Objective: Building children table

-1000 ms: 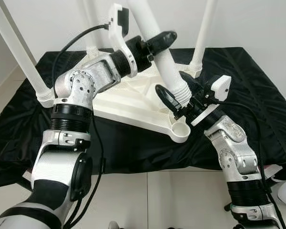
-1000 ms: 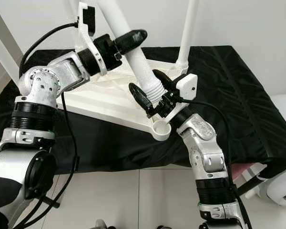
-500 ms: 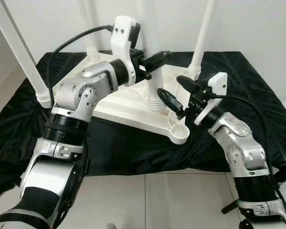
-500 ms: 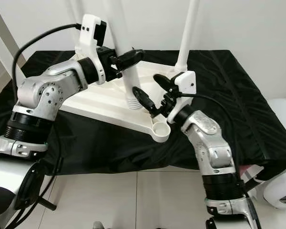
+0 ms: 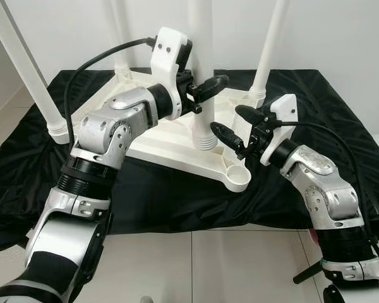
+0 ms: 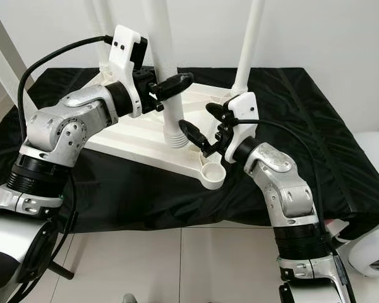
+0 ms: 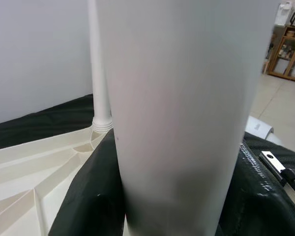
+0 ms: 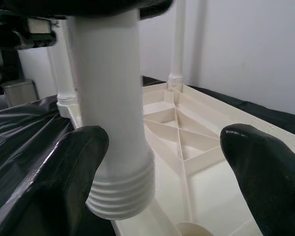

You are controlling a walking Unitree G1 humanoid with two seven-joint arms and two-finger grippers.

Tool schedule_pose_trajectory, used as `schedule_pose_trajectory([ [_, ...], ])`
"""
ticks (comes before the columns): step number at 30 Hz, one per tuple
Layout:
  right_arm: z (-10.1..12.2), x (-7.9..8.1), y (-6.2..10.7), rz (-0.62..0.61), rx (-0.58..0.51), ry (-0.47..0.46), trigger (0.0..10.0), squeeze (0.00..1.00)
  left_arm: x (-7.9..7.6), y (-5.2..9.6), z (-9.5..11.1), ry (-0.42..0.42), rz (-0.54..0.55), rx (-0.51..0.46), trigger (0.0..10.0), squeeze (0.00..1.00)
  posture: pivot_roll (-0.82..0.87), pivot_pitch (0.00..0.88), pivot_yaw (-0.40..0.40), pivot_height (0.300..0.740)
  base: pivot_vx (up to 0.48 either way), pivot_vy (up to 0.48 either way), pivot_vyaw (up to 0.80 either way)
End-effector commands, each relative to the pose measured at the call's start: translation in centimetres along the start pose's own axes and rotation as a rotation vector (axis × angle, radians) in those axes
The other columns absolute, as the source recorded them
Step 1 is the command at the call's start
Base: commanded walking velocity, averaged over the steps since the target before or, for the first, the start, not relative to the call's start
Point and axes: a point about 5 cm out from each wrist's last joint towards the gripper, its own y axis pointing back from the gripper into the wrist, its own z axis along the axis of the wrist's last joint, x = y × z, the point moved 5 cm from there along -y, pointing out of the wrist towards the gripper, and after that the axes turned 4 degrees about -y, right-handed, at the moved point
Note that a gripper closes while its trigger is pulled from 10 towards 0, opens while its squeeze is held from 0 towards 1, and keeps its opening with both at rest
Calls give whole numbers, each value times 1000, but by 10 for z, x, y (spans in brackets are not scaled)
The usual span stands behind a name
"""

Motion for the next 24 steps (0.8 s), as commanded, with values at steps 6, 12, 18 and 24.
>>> schedule_pose_trajectory([
  [6,13,17,-8,126,-9,-4,10000,0,-21,-3,-4,-68,-157,4,10000,0,-100,67,16,740,0,0,0],
  [12,18,19,-9,163,-11,-9,10000,0,-21,-5,-5,-72,-155,9,10000,0,-97,70,16,740,0,0,0],
  [18,16,14,-12,141,-7,-9,10000,0,-26,-5,1,-72,-170,-10,10000,0,-93,77,15,740,0,0,0],
  [24,12,15,-16,142,4,-19,10000,0,-28,-6,4,-77,-175,-21,10000,0,-90,81,15,740,0,0,0],
])
